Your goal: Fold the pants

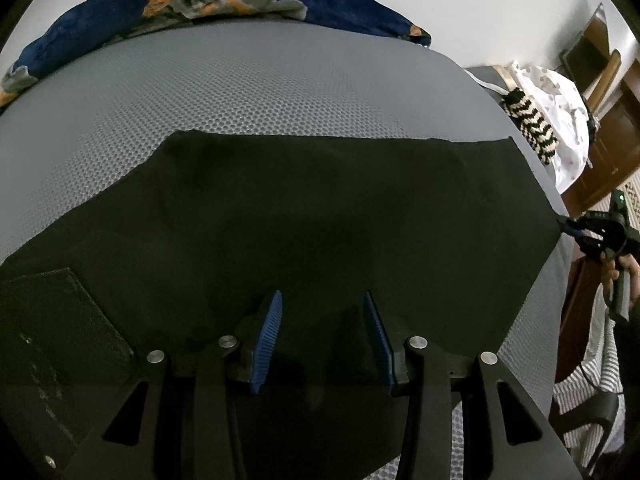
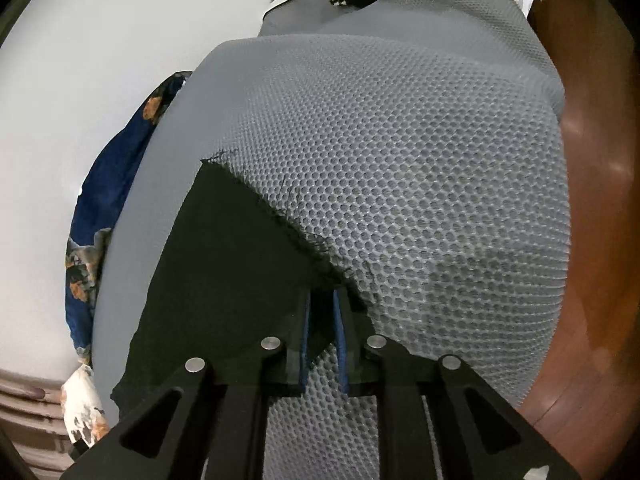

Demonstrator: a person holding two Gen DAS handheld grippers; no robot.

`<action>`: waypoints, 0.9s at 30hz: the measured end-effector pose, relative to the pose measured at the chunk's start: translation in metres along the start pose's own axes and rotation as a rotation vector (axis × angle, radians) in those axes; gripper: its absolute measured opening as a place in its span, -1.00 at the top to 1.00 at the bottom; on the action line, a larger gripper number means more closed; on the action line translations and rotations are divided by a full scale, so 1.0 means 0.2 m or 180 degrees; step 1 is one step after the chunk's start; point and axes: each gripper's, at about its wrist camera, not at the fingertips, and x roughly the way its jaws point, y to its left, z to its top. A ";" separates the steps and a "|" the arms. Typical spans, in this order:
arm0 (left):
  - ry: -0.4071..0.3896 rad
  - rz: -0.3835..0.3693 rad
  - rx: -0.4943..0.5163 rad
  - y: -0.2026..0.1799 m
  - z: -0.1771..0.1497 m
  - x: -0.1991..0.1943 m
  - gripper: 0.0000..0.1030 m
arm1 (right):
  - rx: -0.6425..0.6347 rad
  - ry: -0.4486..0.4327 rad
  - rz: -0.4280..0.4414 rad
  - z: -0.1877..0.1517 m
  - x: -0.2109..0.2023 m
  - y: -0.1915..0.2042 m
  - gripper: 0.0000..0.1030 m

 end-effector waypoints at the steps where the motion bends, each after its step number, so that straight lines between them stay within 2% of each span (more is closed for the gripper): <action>1: -0.0001 0.0003 0.0000 0.00 0.00 0.00 0.14 | -0.0007 -0.0013 0.0009 0.00 0.00 0.01 0.73; 3: -0.0002 0.0002 -0.0016 0.00 0.00 0.00 0.14 | -0.0016 -0.0039 0.0039 0.01 0.01 0.02 0.74; 7: 0.0000 0.0016 -0.0009 0.00 -0.01 0.00 0.14 | -0.0166 -0.0197 -0.0030 0.00 -0.04 0.07 0.93; 13: 0.0012 0.0024 0.0021 0.02 -0.02 -0.01 0.14 | -0.0328 -0.0460 -0.0335 -0.08 -0.16 0.13 0.96; 18: 0.0042 0.0032 0.0080 0.03 -0.04 0.00 0.14 | -0.0231 -0.0312 -0.0534 -0.10 -0.05 0.05 0.96; 20: 0.0042 0.0045 0.0113 0.02 -0.05 0.00 0.14 | -0.0259 -0.0354 -0.0571 -0.11 -0.03 0.05 0.96; 22: 0.0038 0.0057 0.0128 0.01 -0.05 0.01 0.14 | -0.0359 -0.0316 -0.0659 -0.11 -0.02 0.08 0.87; 23: 0.0036 0.0063 0.0143 0.01 -0.05 0.01 0.14 | -0.0446 -0.0281 -0.0732 -0.10 -0.02 0.10 0.76; 24: 0.0035 0.0064 0.0150 0.01 -0.05 0.00 0.14 | -0.0515 -0.0248 -0.0855 -0.10 -0.03 0.12 0.48; 25: 0.0010 0.0054 0.0132 0.02 -0.04 -0.01 0.14 | -0.0545 -0.0259 -0.0881 -0.10 -0.05 0.14 0.41; 27: -0.0120 0.0054 0.0078 0.04 -0.03 -0.06 0.14 | -0.0601 -0.0397 -0.0919 -0.11 -0.12 0.19 0.40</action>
